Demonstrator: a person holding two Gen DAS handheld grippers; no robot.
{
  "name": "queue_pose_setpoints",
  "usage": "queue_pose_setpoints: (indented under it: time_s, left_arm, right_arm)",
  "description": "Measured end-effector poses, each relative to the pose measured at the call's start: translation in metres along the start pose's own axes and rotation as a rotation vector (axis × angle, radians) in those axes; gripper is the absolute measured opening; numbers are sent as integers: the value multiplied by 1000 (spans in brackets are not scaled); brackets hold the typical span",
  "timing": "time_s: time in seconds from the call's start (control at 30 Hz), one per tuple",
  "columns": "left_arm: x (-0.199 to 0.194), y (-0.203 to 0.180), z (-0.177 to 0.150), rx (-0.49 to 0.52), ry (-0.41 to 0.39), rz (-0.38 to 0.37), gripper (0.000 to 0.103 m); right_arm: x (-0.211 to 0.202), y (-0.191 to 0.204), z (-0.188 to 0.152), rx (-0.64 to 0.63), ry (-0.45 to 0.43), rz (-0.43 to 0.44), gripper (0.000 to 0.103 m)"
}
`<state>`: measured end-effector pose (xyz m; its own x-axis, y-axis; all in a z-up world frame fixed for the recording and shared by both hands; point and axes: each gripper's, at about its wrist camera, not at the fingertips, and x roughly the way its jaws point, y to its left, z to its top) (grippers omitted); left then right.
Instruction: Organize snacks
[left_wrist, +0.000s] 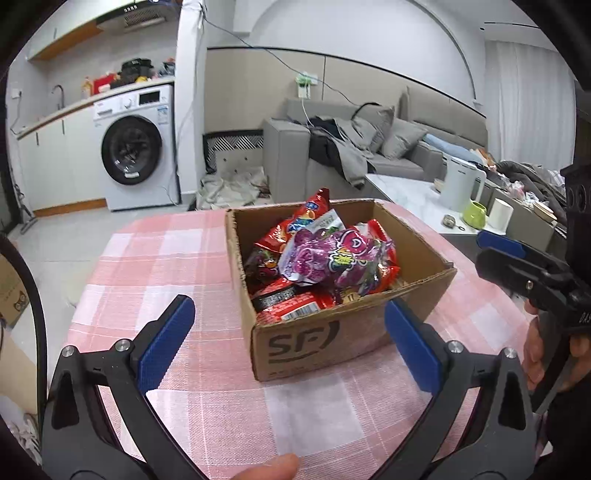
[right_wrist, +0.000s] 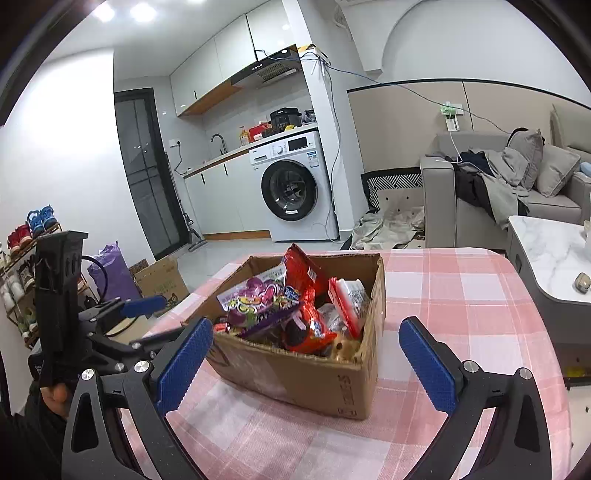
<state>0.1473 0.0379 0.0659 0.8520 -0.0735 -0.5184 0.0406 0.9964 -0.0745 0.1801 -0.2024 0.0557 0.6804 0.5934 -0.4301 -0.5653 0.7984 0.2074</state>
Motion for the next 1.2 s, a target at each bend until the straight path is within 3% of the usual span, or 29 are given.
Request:
queue_pose_setpoints:
  time_s: [0.2, 0.53, 0.8, 1.2]
  left_arm:
    - [-6, -4, -17, 22, -19, 21, 102]
    - [-1, -2, -43, 5, -23, 58, 102]
    - [4, -1, -55, -4, -48, 84, 102]
    - [1, 0, -57, -5, -77, 88, 102]
  right_arm:
    - [-8, 2, -19, 3, -19, 21, 103]
    - [-5, 8, -46, -51, -41, -44, 103]
    - [-4, 6, -54, -71, -59, -89, 103]
    - [-7, 2, -55, -57, -76, -91, 103]
